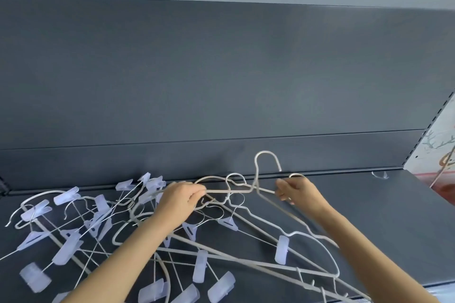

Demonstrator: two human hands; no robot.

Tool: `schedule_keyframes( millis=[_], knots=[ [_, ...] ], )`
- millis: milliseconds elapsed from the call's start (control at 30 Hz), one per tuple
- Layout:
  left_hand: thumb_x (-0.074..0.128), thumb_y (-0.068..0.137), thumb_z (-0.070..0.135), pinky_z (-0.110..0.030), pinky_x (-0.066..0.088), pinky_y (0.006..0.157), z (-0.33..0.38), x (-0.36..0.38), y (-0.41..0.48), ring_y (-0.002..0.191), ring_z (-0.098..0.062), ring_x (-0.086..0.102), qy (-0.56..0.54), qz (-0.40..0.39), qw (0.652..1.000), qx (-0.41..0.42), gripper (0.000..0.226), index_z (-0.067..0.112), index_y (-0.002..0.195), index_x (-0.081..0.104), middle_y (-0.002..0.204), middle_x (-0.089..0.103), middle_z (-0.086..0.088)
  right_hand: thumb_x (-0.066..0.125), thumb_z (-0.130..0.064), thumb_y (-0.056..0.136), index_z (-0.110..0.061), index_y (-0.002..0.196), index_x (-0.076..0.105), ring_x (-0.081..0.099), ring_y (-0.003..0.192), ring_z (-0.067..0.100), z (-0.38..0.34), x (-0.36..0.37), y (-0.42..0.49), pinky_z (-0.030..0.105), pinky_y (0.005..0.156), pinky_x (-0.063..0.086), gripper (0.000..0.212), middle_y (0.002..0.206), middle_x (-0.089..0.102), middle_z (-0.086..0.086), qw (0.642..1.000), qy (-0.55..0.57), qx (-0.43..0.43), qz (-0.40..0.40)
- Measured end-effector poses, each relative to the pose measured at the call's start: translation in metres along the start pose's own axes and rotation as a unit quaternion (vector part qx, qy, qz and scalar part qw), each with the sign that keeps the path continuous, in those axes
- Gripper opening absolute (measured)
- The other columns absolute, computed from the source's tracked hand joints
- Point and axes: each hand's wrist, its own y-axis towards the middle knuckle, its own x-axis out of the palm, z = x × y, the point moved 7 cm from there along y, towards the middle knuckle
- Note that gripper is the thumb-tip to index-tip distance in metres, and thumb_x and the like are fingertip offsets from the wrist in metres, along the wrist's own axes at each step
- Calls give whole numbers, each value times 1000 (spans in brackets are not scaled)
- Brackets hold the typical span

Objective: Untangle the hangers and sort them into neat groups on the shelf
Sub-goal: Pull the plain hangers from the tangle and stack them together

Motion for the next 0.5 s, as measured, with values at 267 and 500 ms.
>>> schedule_keyframes(
  millis=[267, 500],
  knots=[
    [54, 91, 17, -31, 46, 67, -56, -12, -14, 67, -17, 52, -11, -24, 996, -84, 18, 12, 86, 71, 70, 60, 0, 61, -15, 81, -7, 58, 57, 54, 70, 28, 102, -21, -1, 29, 62, 40, 25, 64, 58, 12, 969, -189, 158, -29],
    [54, 89, 14, -37, 50, 76, -55, 7, -12, 79, -20, 58, -5, -45, 996, -76, 19, 12, 89, 73, 80, 65, -4, 61, -6, 84, -5, 73, 68, 49, 67, 25, 97, -36, -7, 29, 64, 35, 13, 68, 60, 15, 983, -67, 124, 114]
  ],
)
